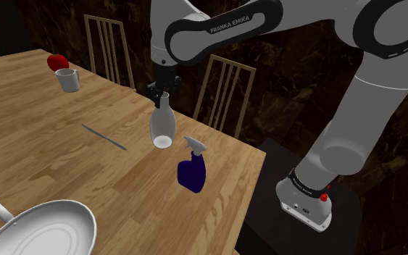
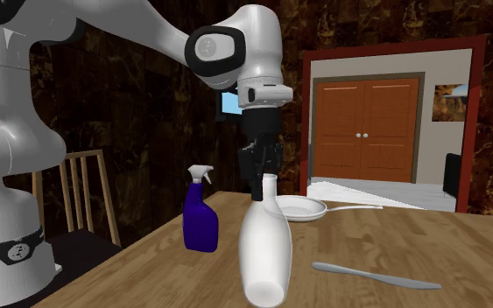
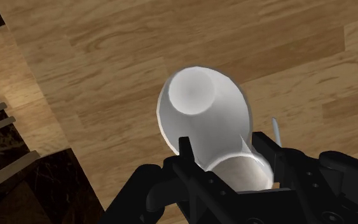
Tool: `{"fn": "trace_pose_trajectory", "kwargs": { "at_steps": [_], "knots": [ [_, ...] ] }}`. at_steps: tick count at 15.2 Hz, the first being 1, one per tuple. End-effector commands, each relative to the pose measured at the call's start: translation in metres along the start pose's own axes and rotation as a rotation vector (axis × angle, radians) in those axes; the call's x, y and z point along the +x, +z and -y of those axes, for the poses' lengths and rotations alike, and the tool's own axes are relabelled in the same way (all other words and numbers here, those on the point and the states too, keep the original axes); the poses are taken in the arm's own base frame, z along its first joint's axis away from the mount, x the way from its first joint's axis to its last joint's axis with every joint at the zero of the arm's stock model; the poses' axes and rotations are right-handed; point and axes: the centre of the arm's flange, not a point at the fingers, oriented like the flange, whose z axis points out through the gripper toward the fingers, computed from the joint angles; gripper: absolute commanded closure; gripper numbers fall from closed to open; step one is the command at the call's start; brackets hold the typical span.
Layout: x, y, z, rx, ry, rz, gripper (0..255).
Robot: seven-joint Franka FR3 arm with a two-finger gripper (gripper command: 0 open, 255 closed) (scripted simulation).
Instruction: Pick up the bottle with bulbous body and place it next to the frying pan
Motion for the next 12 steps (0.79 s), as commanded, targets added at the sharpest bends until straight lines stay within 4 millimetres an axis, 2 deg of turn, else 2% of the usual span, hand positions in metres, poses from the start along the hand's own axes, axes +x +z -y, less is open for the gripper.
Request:
{"fn": "trace_pose_trajectory", "kwargs": {
  "at_steps": [1, 7, 12],
  "knots": [
    [0.0, 0.0, 0.0, 0.0, 0.0, 0.001, 255],
    [0.0, 0.0, 0.0, 0.0, 0.0, 0.001, 255],
    [0.001, -0.026, 0.0, 0.0, 0.0, 0.001, 255]
  ]
}}
